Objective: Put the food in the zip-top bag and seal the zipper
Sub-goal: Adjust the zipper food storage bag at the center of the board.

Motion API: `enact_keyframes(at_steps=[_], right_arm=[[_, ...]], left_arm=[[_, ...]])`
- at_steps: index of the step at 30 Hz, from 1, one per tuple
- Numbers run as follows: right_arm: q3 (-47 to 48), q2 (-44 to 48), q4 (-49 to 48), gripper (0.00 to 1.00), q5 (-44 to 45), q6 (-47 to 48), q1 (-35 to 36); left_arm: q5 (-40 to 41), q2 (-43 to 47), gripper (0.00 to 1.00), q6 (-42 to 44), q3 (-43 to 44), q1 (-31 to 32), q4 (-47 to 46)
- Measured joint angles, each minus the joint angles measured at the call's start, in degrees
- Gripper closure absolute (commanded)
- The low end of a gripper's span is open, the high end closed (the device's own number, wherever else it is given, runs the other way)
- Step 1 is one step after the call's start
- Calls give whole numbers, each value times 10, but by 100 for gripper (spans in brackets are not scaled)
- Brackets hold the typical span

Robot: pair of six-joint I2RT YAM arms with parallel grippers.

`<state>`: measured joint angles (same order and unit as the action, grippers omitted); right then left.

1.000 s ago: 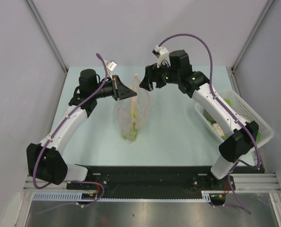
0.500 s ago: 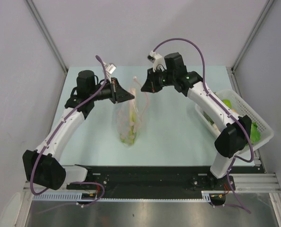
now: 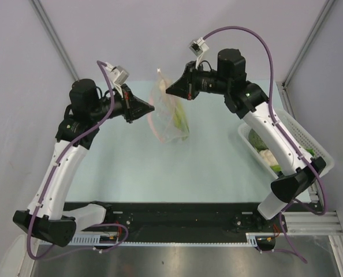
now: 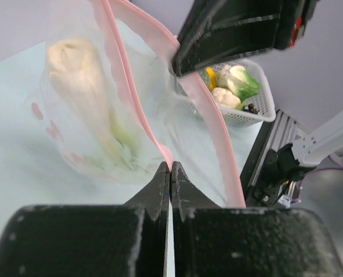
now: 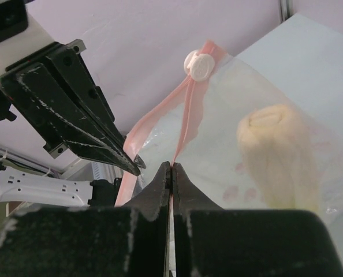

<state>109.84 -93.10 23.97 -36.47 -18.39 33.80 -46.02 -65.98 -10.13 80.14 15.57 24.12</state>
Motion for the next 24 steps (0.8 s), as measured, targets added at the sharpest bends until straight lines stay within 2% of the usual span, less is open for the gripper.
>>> enact_keyframes(at_steps=[7,9,12,14,17,20,24], right_arm=[[51,-39,23,100,2,-3,31],[32,-28,10,100,14,19,40],[-19,-10,27,100,13,41,37],[-8,-32,48,100,2,33,23],[1,-48,47,100,0,15,14],[-19,-26,25,100,6,21,28],[-30,-7,38,100,1,34,31]], left_arm=[[1,-38,100,-52,43,6,9],[35,-13,100,-33,18,8,4],[67,-17,100,-9,-1,8,54],[40,-59,100,-5,17,0,105],[24,-97,100,-32,5,-13,104],[37,-39,100,-64,-20,-19,68],[34,2,100,-64,-4,-20,66]])
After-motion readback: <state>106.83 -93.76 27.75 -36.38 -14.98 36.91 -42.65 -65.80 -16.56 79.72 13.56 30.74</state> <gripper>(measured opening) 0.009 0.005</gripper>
